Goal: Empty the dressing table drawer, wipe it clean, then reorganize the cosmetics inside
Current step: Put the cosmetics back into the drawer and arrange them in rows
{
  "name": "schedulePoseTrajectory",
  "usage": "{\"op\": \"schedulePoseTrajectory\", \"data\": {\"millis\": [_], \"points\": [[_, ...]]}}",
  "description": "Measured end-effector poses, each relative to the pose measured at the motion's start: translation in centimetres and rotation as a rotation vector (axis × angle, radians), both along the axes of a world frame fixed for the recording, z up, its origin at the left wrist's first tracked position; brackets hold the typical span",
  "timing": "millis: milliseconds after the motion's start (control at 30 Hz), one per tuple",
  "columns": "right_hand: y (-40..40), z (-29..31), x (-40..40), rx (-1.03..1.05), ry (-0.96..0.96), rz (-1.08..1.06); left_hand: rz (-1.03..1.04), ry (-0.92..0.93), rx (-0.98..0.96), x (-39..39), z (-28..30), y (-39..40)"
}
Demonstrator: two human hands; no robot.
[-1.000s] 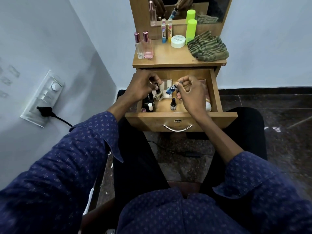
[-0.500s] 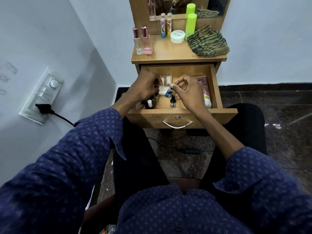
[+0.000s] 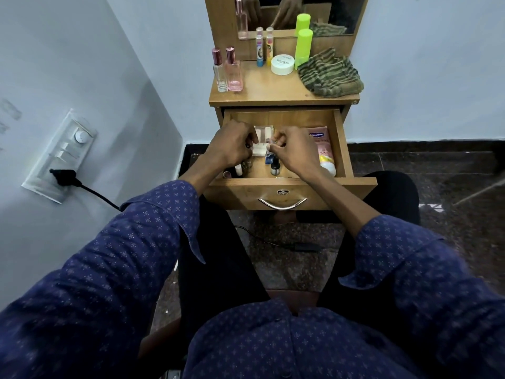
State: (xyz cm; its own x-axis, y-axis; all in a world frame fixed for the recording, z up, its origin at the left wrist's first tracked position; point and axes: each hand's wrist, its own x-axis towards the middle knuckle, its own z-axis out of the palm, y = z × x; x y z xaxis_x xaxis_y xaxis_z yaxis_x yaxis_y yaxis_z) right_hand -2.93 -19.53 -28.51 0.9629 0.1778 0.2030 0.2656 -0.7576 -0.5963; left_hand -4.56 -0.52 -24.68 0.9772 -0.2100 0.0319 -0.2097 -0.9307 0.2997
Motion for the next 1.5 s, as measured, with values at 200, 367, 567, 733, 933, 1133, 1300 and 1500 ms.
{"op": "schedulePoseTrajectory", "data": {"millis": [200,367,567,733,933,1133,1300,1500], "points": [[1.2,0.1,0.0,-0.136,-0.058,0.026,0.009,-0.082,0.052,-0.3,-0.3,0.0],[0.2,1.2,0.2,0.0,0.131,0.079,-0.003,-0.079,0.08,-0.4,-0.5,0.1],[-4.3,3.6,1.5,0.126,0.07,0.027,-0.015,-0.101,0.045,-1.0,-0.8,-0.3],[-6.6,3.5,2.2,0.06,0.075,0.008,-0.068,-0.151,0.023,-1.4,-1.1,-1.1],[-5.8,2.0,1.6,-0.006,0.111,0.072,-0.147,-0.135,0.118,-1.4,-0.7,-2.5],[-3.6,2.1,1.3,-0.226,0.06,0.158,-0.154,-0.095,0.291,-1.2,-1.1,-3.4],[-2.2,3.0,1.6,-0.307,0.104,0.103,-0.161,-0.087,0.242,-1.2,-1.1,-3.4],[-1.3,2.8,1.6,-0.346,0.132,0.068,-0.176,-0.036,0.07,-1.9,-0.3,-1.3]]}}
